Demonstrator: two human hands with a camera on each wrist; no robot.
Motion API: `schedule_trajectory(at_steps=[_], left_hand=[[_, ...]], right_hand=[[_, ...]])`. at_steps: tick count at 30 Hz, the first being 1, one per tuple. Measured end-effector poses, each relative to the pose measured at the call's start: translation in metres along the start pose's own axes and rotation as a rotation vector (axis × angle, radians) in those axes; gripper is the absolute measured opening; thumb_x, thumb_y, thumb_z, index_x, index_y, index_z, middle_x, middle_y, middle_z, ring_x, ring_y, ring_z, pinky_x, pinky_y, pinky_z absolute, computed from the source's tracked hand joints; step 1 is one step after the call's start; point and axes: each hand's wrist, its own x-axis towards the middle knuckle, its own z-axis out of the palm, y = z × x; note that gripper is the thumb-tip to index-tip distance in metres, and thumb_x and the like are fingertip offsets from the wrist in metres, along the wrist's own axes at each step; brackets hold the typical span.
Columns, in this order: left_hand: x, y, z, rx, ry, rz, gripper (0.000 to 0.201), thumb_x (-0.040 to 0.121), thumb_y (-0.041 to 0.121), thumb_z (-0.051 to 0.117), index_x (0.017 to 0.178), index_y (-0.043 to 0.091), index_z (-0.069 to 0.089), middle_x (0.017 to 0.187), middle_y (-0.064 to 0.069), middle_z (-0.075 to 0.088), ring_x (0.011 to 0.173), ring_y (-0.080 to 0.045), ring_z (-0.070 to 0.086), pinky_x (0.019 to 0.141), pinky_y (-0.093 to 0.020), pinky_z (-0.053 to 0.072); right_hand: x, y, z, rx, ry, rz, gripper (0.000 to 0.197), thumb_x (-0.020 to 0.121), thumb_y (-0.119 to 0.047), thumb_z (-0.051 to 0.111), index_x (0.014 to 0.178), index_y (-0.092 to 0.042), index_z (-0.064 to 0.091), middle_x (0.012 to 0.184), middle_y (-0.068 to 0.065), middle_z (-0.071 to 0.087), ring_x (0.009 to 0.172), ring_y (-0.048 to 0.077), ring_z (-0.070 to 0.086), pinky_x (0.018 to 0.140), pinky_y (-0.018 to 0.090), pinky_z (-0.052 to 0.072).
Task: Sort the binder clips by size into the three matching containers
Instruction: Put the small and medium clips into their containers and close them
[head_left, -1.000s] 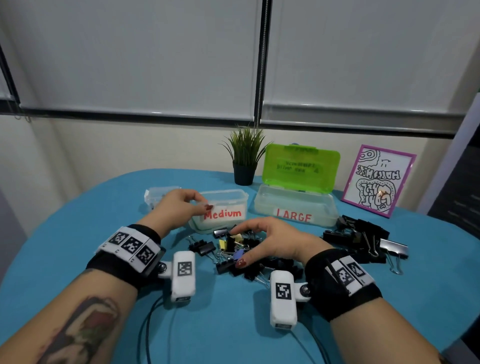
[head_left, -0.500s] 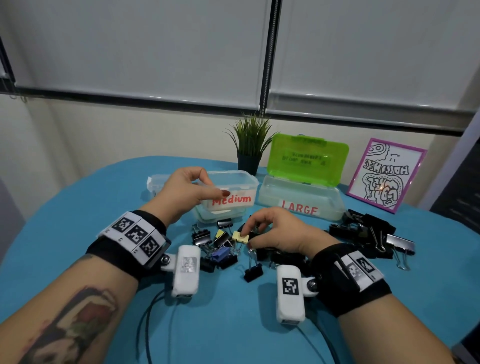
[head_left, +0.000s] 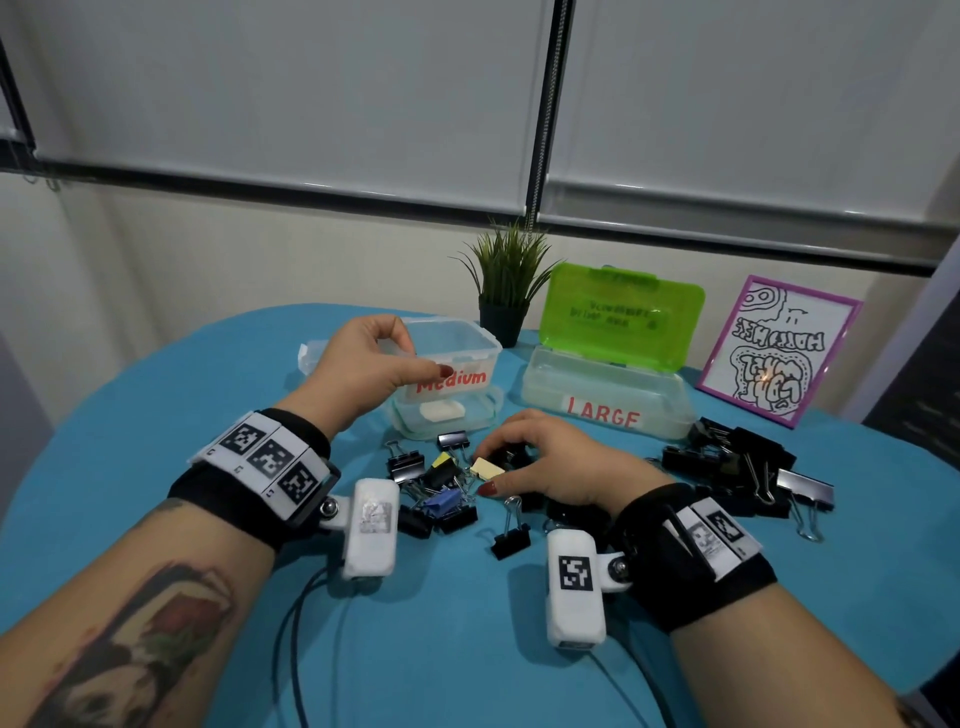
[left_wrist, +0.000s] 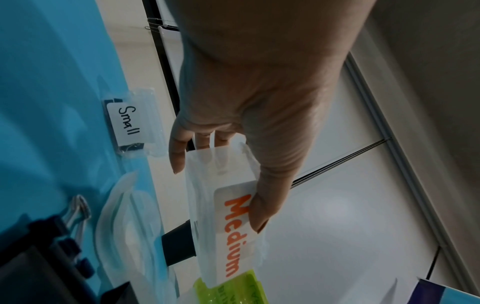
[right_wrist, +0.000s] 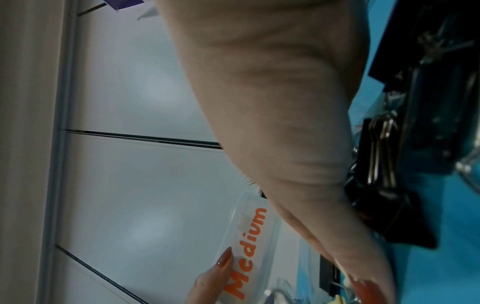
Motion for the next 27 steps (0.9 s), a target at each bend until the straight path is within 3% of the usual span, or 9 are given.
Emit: schedule_trajectory(at_steps=[4, 6, 10, 12, 15, 18, 20, 23, 27], left_hand=[[-0.0012, 0.0001, 0.0015, 0.016, 0.008, 0.001, 0.039, 0.063, 0.003, 0.09, 0.064, 0.016, 0.053, 0.096, -0.007, 0.067, 0.086, -0.006, 0.061, 0.094, -0.045, 0.055], [-0.0025, 0.0007, 0.002, 0.022, 0.0, -0.008, 0.039, 0.062, 0.003, 0.09, 0.064, 0.016, 0.054, 0.1, -0.01, 0.069, 0.087, -0.01, 0.063, 0.093, -0.049, 0.056], [-0.0037, 0.0008, 0.0019, 0.035, 0.005, -0.003, 0.04, 0.061, 0.003, 0.091, 0.06, 0.02, 0.055, 0.113, -0.021, 0.069, 0.106, -0.032, 0.067, 0.09, -0.055, 0.056], [-0.0045, 0.0011, 0.0019, 0.043, 0.002, 0.005, 0.041, 0.06, 0.003, 0.091, 0.059, 0.021, 0.055, 0.115, -0.021, 0.069, 0.104, -0.029, 0.067, 0.089, -0.054, 0.056], [-0.0055, 0.0021, 0.0021, 0.05, -0.005, 0.015, 0.041, 0.061, 0.003, 0.091, 0.06, 0.02, 0.054, 0.114, -0.02, 0.07, 0.095, -0.021, 0.068, 0.088, -0.052, 0.057], [-0.0055, 0.0017, 0.0013, 0.06, -0.009, 0.007, 0.041, 0.06, 0.003, 0.091, 0.06, 0.021, 0.054, 0.109, -0.019, 0.072, 0.096, -0.025, 0.07, 0.084, -0.054, 0.058], [-0.006, 0.0017, 0.0006, 0.076, -0.012, 0.006, 0.04, 0.06, 0.006, 0.092, 0.059, 0.022, 0.055, 0.108, -0.018, 0.072, 0.097, -0.029, 0.071, 0.082, -0.056, 0.058], [-0.0068, 0.0028, 0.0003, 0.092, -0.012, 0.007, 0.04, 0.059, 0.007, 0.092, 0.06, 0.021, 0.054, 0.113, -0.018, 0.071, 0.1, -0.025, 0.069, 0.084, -0.055, 0.058], [-0.0088, 0.004, 0.0008, 0.096, -0.023, 0.01, 0.04, 0.06, 0.007, 0.092, 0.063, 0.018, 0.054, 0.115, -0.016, 0.07, 0.09, -0.009, 0.064, 0.087, -0.052, 0.057]], right_hand=[[0.0017, 0.0004, 0.002, -0.019, 0.02, -0.006, 0.033, 0.072, -0.033, 0.089, 0.102, -0.034, 0.075, 0.111, -0.002, 0.051, 0.104, 0.016, 0.057, 0.099, 0.032, 0.049], [0.0002, -0.0021, 0.0018, -0.017, 0.022, 0.003, 0.033, 0.072, -0.031, 0.089, 0.102, -0.033, 0.075, 0.109, -0.001, 0.051, 0.103, 0.016, 0.058, 0.098, 0.031, 0.049], [-0.0005, -0.0042, 0.0004, 0.027, 0.03, 0.001, 0.032, 0.071, -0.026, 0.091, 0.099, -0.03, 0.076, 0.106, -0.001, 0.054, 0.093, 0.013, 0.063, 0.088, 0.028, 0.054], [0.0007, -0.0029, 0.0004, 0.016, 0.031, -0.005, 0.033, 0.068, -0.031, 0.092, 0.095, -0.033, 0.074, 0.11, 0.002, 0.054, 0.09, 0.013, 0.063, 0.083, 0.029, 0.054], [-0.0001, -0.0026, 0.0009, 0.04, 0.038, -0.003, 0.037, 0.066, -0.032, 0.093, 0.091, -0.03, 0.066, 0.111, -0.001, 0.054, 0.08, 0.008, 0.053, 0.069, 0.025, 0.043], [-0.0011, -0.0029, 0.001, 0.116, 0.039, -0.028, 0.034, 0.07, -0.019, 0.09, 0.08, -0.023, 0.058, 0.086, -0.007, 0.056, 0.063, 0.008, 0.047, 0.06, 0.024, 0.042], [0.0004, -0.0021, 0.0007, 0.128, 0.042, -0.02, 0.031, 0.074, -0.009, 0.085, 0.076, -0.023, 0.057, 0.075, -0.007, 0.054, 0.06, 0.01, 0.048, 0.058, 0.023, 0.043], [0.0019, -0.0011, 0.0007, 0.125, 0.042, -0.002, 0.027, 0.077, -0.004, 0.078, 0.076, -0.022, 0.058, 0.073, -0.004, 0.057, 0.058, 0.01, 0.049, 0.056, 0.024, 0.044], [0.0035, 0.002, 0.0012, 0.178, 0.076, 0.017, 0.024, 0.073, 0.002, 0.075, 0.075, -0.018, 0.061, 0.071, -0.001, 0.06, 0.058, 0.012, 0.051, 0.058, 0.026, 0.046]])
